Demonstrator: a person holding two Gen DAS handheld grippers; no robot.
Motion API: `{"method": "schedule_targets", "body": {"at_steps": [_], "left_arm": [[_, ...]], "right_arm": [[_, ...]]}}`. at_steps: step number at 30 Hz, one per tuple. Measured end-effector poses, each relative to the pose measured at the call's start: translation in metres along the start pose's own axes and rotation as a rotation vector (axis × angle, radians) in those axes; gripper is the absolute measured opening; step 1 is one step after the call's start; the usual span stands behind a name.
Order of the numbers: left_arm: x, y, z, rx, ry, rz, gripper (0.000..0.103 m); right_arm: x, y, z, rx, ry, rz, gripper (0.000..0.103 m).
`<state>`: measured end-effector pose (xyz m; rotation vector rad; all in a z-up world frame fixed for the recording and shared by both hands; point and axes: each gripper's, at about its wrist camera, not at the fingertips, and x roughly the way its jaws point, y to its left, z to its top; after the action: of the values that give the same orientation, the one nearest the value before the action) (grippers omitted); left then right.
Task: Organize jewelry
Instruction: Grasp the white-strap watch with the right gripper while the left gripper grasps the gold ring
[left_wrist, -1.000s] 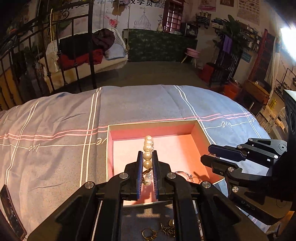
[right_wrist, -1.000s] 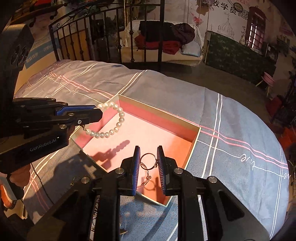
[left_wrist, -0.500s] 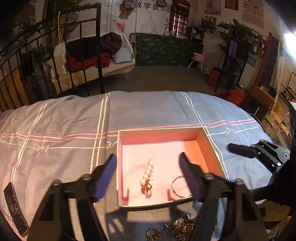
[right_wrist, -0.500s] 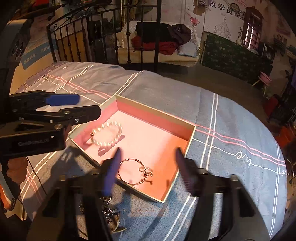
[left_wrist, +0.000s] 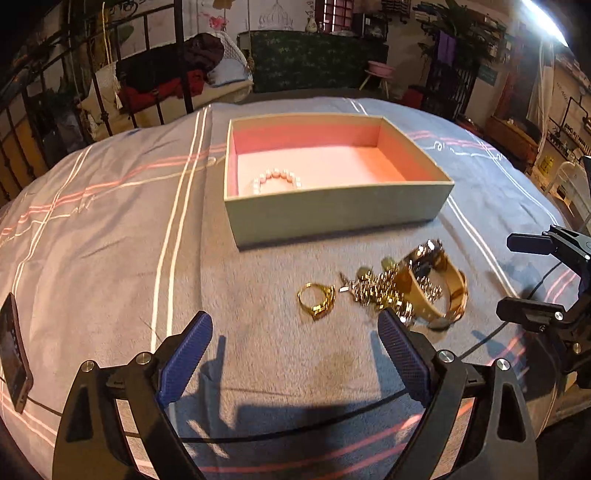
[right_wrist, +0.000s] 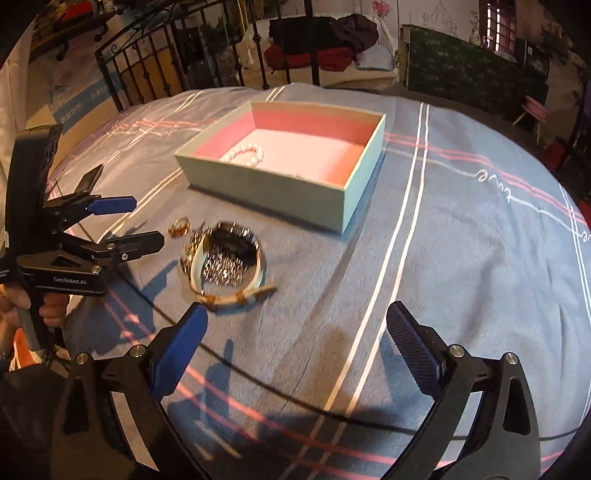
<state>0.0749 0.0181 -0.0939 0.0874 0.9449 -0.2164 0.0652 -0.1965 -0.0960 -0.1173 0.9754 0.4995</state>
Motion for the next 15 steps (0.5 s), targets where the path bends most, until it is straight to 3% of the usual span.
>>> {"method": "schedule_targets", "body": {"at_steps": [3, 10, 13, 15], "left_arm": [[0.014, 0.0, -0.006, 0.026, 0.031, 0.027, 0.09], [0.026, 0.006, 0.004, 0.027, 0.031, 0.0, 0.089], [0.027, 0.006, 0.008, 0.044, 0.023, -0.004, 0.083], [0.026, 0.001, 0.013, 0.061, 0.016, -0.009, 0.072]], "right_arm": [[0.013, 0.009, -0.008, -0.02, 0.046, -0.007, 0.096], [0.028, 0.019, -0.005, -0.054, 0.091, -0.035, 0.096], [0.027, 0.019, -0.006, -0.048, 0.091, -0.035, 0.096], [0.026, 0.018, -0.006, -0.046, 0.092, -0.037, 0.096]]}}
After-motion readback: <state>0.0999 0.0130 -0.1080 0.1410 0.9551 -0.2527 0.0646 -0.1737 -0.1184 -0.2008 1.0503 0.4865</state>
